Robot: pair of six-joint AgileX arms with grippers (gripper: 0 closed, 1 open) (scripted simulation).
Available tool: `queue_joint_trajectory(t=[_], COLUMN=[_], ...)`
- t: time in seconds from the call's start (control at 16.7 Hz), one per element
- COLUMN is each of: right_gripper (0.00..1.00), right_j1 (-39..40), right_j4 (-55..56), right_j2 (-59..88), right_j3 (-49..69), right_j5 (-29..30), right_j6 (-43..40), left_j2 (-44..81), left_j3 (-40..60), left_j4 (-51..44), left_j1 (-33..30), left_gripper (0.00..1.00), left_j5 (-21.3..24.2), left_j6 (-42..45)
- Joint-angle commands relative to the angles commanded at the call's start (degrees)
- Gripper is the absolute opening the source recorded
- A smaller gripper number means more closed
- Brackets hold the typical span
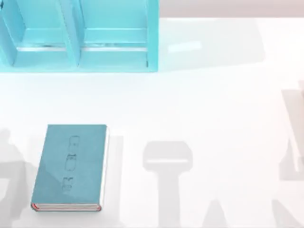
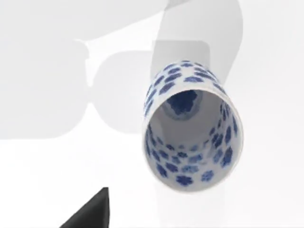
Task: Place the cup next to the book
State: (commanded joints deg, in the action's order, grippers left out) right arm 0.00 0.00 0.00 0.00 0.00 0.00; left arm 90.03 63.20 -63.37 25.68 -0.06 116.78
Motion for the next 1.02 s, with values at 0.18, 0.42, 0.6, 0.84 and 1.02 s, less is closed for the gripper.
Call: queue_joint_trajectory(t=[0.18,0.42,0.6,0.84,1.02], right_gripper=[1.00,1.00,1.00,1.00,1.00], right_j1=[0.0,0.0,0.0,0.0,0.0], right_j4=[0.0,0.0,0.0,0.0,0.0], right_j2=[0.0,0.0,0.0,0.0,0.0], right_j3=[0.0,0.0,0.0,0.0,0.0], right_j5=[0.0,0.0,0.0,0.0,0.0], right_j6=[0.0,0.0,0.0,0.0,0.0], left_j2=[2.7,5.1,5.2,5.2,5.2], left_j3=[-6.0,-11.4,-11.6,-11.6,-11.6], left_j4=[9.6,16.7,17.0,17.0,17.0], left_j1=[0.1,0.3,0.3,0.3,0.3], left_gripper=[1.00,1.00,1.00,0.77,0.55], left_j5=[0.0,0.0,0.0,0.0,0.0], left_j6=[0.2,0.5,0.5,0.5,0.5])
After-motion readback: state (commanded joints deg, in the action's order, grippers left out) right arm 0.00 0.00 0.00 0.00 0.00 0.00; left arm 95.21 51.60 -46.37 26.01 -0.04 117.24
